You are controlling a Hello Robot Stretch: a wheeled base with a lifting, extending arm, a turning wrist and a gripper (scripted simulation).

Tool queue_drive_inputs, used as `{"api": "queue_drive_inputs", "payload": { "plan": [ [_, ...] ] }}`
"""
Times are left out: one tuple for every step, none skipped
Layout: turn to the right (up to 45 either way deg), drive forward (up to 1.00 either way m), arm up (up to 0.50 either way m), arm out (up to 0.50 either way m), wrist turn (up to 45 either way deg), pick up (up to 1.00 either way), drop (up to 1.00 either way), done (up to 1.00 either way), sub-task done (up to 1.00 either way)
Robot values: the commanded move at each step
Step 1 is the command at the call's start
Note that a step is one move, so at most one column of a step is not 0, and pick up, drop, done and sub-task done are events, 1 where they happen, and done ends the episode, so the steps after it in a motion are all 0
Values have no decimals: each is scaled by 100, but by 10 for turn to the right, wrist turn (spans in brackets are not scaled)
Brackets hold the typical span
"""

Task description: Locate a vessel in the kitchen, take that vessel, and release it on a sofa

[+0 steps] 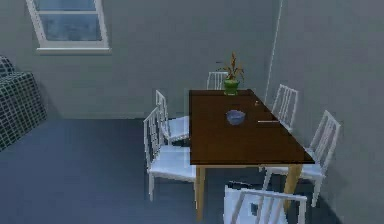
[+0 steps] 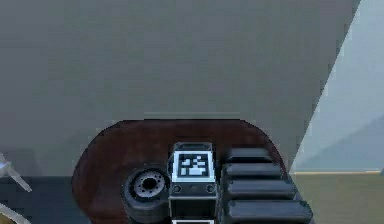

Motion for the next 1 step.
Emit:
{"api": "queue_drive_inputs", "payload": {
  "plan": [
    [-450,0,0,0,0,0,0,0,0]
  ]
}}
